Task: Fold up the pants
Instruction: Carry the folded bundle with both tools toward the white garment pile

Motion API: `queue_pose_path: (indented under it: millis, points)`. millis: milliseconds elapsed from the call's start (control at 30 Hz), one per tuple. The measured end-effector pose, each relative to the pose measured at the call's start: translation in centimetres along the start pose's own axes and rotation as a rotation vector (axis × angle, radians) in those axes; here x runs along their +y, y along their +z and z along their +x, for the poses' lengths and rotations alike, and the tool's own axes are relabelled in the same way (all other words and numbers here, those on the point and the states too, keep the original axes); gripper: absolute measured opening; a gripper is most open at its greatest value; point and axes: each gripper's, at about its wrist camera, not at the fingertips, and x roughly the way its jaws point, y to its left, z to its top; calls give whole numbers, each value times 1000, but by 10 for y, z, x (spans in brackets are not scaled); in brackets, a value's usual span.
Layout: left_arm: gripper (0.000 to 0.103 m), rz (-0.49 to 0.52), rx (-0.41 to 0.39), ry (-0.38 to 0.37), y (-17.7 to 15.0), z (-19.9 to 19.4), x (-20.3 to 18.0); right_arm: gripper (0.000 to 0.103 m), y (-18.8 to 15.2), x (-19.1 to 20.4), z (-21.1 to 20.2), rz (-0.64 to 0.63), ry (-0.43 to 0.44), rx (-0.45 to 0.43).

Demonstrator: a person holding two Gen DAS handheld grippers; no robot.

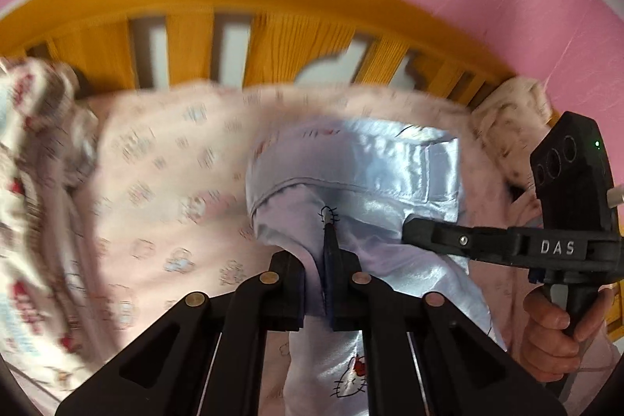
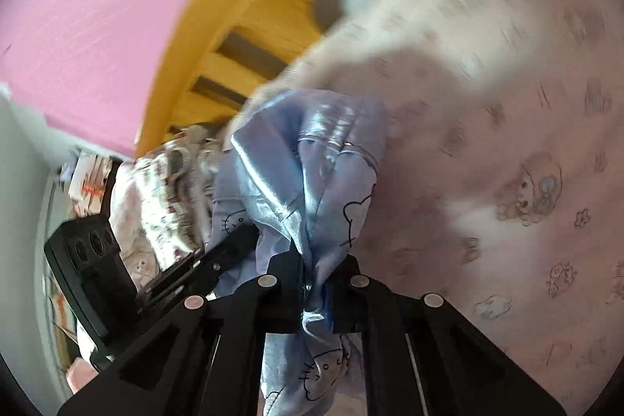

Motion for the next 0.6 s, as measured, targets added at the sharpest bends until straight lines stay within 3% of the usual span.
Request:
queue_pose_path:
  millis: [200, 333, 467, 600]
  points:
    - [6, 85, -121, 67, 11, -85, -1, 7, -7, 81, -34, -178, 3, -44]
    - [6, 84, -195, 121, 22, -146, 15, 7, -6, 145, -42, -274, 30, -64]
    - [6, 68, -241, 210, 48, -219, 38, 7, 1, 225, -48, -362, 87, -86]
    - [6, 53, -279, 270, 60, -282, 54, 7, -2, 276, -56, -386, 178, -123]
